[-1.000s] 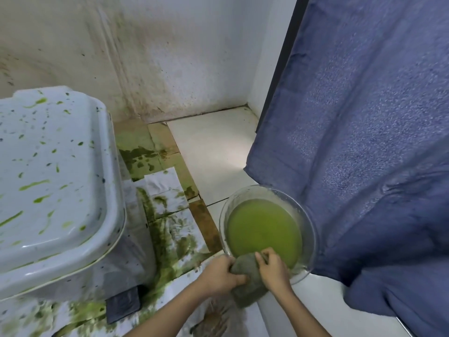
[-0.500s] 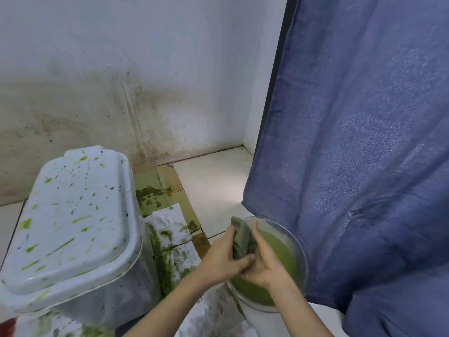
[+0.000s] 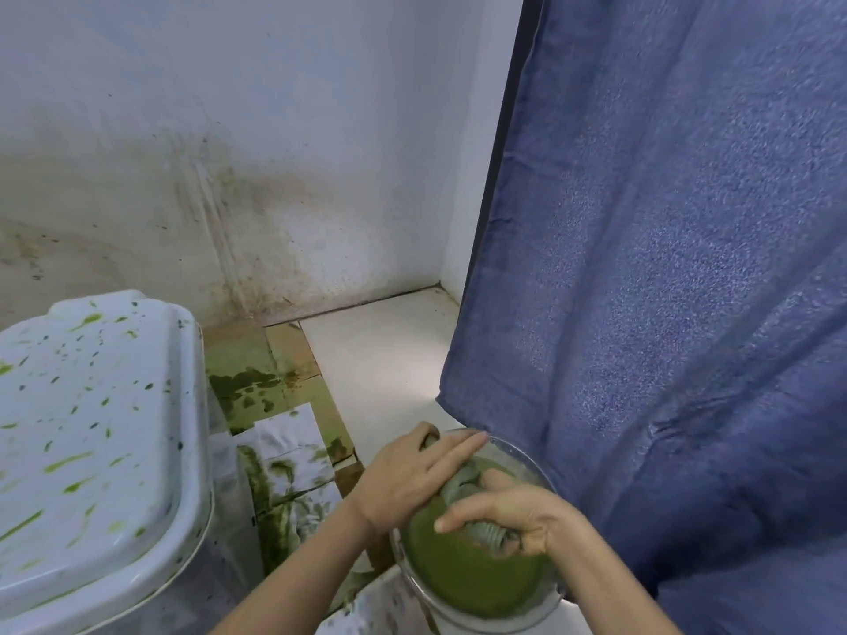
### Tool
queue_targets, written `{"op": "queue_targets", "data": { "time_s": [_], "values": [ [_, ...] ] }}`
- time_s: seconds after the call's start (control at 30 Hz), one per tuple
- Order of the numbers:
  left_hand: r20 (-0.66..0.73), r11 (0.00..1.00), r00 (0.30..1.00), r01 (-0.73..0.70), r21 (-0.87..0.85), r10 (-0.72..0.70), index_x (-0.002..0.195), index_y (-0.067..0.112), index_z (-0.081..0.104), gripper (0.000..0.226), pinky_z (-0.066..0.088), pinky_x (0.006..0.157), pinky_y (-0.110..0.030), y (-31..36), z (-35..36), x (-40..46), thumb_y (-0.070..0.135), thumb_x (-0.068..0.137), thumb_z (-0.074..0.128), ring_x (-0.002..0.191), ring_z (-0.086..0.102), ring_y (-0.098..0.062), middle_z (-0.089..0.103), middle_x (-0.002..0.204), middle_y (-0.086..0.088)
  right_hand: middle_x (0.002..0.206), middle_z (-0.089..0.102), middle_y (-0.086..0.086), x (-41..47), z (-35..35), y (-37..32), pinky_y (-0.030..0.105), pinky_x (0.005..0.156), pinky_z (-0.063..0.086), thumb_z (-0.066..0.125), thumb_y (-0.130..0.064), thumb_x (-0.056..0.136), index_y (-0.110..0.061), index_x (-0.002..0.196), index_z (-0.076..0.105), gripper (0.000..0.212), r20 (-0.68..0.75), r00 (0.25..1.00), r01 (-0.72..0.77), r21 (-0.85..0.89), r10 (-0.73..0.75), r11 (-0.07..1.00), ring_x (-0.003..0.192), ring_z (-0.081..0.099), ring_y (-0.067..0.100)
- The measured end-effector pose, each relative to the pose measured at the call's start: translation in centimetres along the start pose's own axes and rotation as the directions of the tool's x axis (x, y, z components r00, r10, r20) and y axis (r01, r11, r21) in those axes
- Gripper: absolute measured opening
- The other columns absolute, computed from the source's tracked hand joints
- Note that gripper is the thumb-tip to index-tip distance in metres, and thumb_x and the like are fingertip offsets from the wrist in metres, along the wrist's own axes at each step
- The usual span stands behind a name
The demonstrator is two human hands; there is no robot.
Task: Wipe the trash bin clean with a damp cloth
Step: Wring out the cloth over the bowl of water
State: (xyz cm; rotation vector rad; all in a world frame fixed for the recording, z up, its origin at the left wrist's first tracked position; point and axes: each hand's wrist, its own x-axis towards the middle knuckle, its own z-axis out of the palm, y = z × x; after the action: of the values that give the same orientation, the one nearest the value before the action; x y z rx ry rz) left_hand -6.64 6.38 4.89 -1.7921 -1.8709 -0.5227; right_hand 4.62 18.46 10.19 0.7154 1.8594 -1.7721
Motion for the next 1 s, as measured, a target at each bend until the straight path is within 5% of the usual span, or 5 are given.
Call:
{"op": "queue_targets", "data": {
  "time_s": [0.2, 0.53, 0.7, 0.83, 1.0],
  "values": [
    [0.543, 0.971, 0.805, 0.205, 0.121, -0.237, 0.100, 0.008, 0.053, 0.029, 0.039, 0.051, -0.030, -0.2, -0.6, 3.2, 0.017, 0.073, 0.061, 0.067, 0.062, -0.032, 0.063, 0.086, -0.009, 0.084, 0.065, 0.003, 2.5, 1.1, 1.1, 0.029, 0.055, 0.040, 0.050, -0.018, 0.077, -0.019, 0.085, 0.059, 0.012, -0.460, 0.792, -0.029, -0.685, -0.401, 0.728, 0.080, 0.061, 0.027],
    [0.753, 0.740, 0.485, 0.673, 0.003, -0.444, 0.087, 0.000, 0.063, 0.019, 0.038, 0.066, -0.031, 1.3, -0.5, 5.1, 0.005, 0.077, 0.047, 0.090, 0.059, -0.039, 0.064, 0.096, -0.025, 0.052, 0.058, -0.001, 5.7, -2.0, 4.0, 0.021, 0.035, 0.029, 0.059, -0.013, 0.044, -0.014, 0.062, 0.060, 0.017, -0.250, 0.557, -0.007, -0.955, -0.792, 0.296, 0.040, 0.056, 0.021],
    [0.814, 0.726, 0.451, 0.686, -0.053, -0.366, 0.095, -0.007, 0.059, 0.023, 0.039, 0.068, -0.032, 0.9, 0.8, 3.9, 0.000, 0.077, 0.047, 0.096, 0.058, -0.039, 0.062, 0.100, -0.029, 0.064, 0.062, 0.000, 7.0, -1.6, 5.9, 0.025, 0.043, 0.042, 0.077, -0.010, 0.041, -0.014, 0.073, 0.058, 0.038, -0.288, 0.601, -0.001, -0.933, -0.745, 0.360, 0.056, 0.063, 0.022],
    [0.662, 0.782, 0.627, 0.615, -0.099, -0.410, 0.140, 0.008, 0.028, 0.060, 0.041, 0.095, -0.037, 0.9, 1.4, 1.5, 0.007, 0.084, 0.051, 0.123, 0.042, -0.030, 0.034, 0.144, -0.013, 0.087, 0.069, 0.005, 6.5, -1.4, 4.3, 0.031, 0.062, 0.048, 0.059, -0.012, 0.080, -0.016, 0.102, 0.061, 0.022, -0.487, 0.832, -0.067, -0.563, -0.265, 0.824, 0.077, 0.065, 0.025],
    [0.363, 0.973, 0.920, 0.070, 0.218, -0.147, 0.145, -0.007, 0.008, 0.102, 0.022, 0.113, -0.048, 1.6, 1.9, -1.9, 0.014, 0.069, 0.071, 0.131, 0.027, -0.042, 0.027, 0.147, -0.018, 0.045, 0.048, -0.002, 3.9, -3.4, 0.8, 0.014, 0.032, 0.029, 0.069, 0.001, 0.079, -0.013, 0.076, 0.052, 0.022, -0.039, 0.997, -0.074, -0.101, 0.071, 0.992, 0.033, 0.042, 0.005]
  ]
}}
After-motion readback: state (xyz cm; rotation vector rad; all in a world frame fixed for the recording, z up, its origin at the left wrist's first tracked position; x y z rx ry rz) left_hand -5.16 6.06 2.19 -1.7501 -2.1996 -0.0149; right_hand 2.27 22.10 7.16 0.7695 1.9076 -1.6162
